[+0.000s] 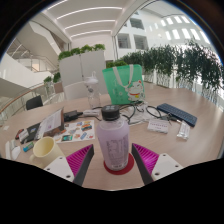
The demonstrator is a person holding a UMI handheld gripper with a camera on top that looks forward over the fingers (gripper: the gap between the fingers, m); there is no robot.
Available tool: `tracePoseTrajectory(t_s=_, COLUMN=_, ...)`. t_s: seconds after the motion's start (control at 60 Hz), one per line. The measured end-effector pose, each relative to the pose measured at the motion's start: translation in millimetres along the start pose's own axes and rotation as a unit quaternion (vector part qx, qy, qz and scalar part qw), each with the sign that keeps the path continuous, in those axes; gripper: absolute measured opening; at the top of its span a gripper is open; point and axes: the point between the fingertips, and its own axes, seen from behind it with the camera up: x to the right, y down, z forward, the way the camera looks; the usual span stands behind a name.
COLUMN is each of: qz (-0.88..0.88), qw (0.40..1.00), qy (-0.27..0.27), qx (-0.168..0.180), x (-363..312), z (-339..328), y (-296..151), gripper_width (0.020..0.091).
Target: Pour water
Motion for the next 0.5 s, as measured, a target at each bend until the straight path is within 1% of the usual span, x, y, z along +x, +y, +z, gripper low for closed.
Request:
tracePoseTrajectory(t_s=0.183, qz=-0.016, qw=0.999, qy=0.023, qx=-0.023, x=-11, z=-87, y=17, gripper_width=0.0832)
tracePoseTrajectory(t_s=0.233, qz=-0.02, qw=0.999, qy=0.027, qx=-0.028, x=-15, z=-113, y=15, gripper_width=0.0831)
tracePoseTrajectory(t_s=0.367, qz=-0.023, qw=0.999, qy=0.047, qx=-0.016, x=-41, z=-201, y=7, gripper_width=0.0833)
tracePoseTrajectory(t_s=0.5, qz=-0.027, qw=0.998, qy=0.051, qx=-0.012, x=-74, z=-282, y=2, gripper_width=0.0834)
